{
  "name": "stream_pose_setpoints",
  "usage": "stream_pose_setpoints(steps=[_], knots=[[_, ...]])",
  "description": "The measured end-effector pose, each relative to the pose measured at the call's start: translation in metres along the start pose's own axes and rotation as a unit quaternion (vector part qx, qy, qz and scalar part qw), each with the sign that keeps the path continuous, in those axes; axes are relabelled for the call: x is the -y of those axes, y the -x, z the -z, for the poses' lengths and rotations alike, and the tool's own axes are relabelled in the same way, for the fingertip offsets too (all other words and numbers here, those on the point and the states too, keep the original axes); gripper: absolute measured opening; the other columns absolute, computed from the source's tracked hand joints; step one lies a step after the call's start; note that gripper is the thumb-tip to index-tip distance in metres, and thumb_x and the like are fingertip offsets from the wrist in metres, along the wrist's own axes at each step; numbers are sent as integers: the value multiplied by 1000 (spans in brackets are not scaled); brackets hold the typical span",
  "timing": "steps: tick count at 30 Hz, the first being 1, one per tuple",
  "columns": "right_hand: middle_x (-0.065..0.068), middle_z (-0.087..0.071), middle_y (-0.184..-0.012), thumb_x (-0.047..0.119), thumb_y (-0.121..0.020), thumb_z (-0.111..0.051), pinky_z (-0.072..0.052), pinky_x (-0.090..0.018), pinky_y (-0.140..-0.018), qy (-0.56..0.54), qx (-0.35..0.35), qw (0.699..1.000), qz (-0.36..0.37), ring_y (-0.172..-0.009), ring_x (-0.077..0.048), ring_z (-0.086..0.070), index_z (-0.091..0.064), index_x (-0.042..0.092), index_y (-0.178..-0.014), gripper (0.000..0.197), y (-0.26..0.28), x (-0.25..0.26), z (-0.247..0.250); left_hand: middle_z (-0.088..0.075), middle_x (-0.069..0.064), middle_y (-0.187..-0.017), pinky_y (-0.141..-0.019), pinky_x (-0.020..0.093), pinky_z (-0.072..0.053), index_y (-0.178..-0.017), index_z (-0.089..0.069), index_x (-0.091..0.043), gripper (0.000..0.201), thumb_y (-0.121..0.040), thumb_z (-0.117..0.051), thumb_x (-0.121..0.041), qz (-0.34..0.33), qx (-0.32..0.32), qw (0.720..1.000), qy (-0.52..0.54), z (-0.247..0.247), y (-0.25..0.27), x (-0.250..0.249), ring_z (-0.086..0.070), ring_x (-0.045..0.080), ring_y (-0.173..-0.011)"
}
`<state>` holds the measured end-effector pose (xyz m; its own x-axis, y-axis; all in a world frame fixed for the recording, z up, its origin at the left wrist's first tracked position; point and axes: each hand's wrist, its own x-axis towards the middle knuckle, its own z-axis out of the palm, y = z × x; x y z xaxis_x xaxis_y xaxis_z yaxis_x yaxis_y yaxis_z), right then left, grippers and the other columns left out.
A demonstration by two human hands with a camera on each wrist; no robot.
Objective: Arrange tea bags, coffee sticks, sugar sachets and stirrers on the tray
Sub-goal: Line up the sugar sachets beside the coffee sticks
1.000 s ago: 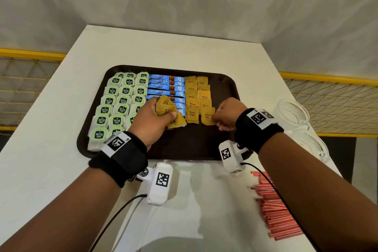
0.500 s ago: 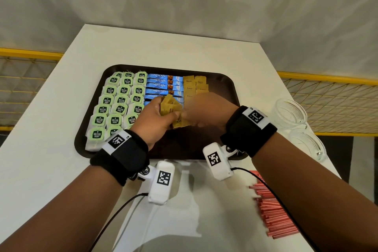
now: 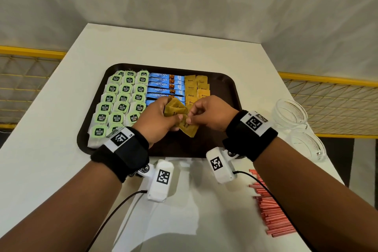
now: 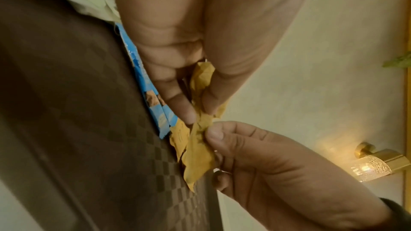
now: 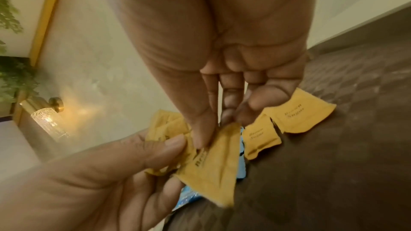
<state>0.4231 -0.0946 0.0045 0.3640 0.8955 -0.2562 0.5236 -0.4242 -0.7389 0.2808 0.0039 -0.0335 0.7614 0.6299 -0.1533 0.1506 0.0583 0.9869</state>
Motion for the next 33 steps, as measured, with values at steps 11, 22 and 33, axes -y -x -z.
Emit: stream_pose_setpoints(steps=[11,22,33], knots=[[-4,-64,-61,1,-84,-68,-52,-20,-53,-145,-19,971,-188,-52,-11,-58,-57,9,-78,14,-5,-16,7,-64,16,-118,-78,29,-57,-120,-54,-6,28,-92,-55,-4,96,-50,988,113,7,-3,3,-67,29,-103],[-7,-61,-66,16,-87,-67,-47,-23,-52,30,-1,977,-212,-52,-15,-54,-51,11,-71,23,-18,-9,2,-65,18,-118,-76,26,-59,-119,-54,-3,25,-95,-47,-3,118,-30,980,155,7,2,1,-68,30,-103],[-8,-63,-68,11,-80,-73,-49,-16,-48,-136,-21,990,-28,-55,-11,-57,-62,6,-84,13,-1,2,-3,-70,12,-103,-75,29,-58,-108,-59,-5,27,-84,-70,-3,68,-4,990,123,-2,1,-3,-70,20,-91]])
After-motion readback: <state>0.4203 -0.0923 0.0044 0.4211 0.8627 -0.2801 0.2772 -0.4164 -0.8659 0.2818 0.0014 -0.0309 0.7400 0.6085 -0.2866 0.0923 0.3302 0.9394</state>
